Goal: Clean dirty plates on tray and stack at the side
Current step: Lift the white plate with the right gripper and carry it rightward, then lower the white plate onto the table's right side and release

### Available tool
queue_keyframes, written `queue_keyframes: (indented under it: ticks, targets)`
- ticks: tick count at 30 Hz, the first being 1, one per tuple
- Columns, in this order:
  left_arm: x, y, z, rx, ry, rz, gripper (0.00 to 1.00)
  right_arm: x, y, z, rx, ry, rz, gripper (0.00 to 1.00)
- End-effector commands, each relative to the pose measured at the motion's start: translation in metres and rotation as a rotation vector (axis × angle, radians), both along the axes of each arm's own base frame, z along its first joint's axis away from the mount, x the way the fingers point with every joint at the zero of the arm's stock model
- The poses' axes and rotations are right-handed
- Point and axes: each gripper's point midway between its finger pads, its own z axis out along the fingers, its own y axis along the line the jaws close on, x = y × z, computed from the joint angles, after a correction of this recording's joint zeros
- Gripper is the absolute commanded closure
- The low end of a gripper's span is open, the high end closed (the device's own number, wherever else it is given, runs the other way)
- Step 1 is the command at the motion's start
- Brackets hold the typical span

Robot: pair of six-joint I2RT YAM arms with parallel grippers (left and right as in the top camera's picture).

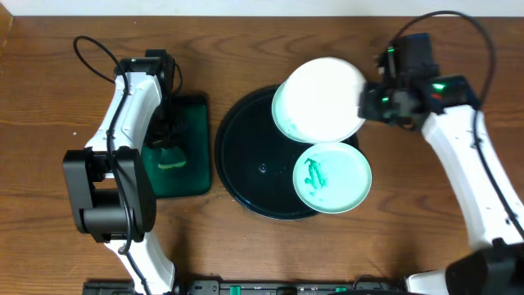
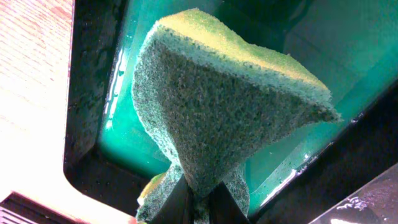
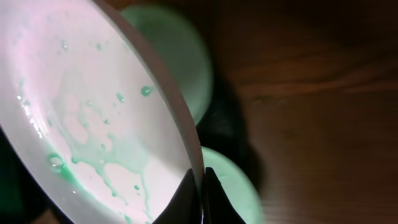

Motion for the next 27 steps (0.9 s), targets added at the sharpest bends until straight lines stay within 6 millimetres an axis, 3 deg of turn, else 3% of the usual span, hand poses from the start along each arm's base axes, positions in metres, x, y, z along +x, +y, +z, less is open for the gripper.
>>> queue_keyframes:
  ticks: [1,10,16,21,27]
  targets:
    - [-0.003,0.000,-0.002,0.004,0.016,-0.006,0.93,0.005,-0.044,0.010,-0.041,-0.033,-0.138,0.99]
    - [-0.003,0.000,-0.002,0.004,0.016,-0.006,0.92,0.001,-0.167,0.000,-0.045,-0.004,-0.454,0.99]
    - [-0.003,0.000,-0.002,0.004,0.017,-0.006,0.92,-0.008,-0.236,-0.022,-0.042,0.032,-0.624,0.99]
    - [-0.003,0.000,-0.002,0.004,0.017,-0.006,0.92,-0.007,-0.267,-0.057,-0.038,0.091,-0.680,0.99]
    - [-0.004,0.000,-0.002,0.004,0.020,-0.006,0.92,0.004,-0.279,-0.110,-0.027,0.165,-0.685,0.99]
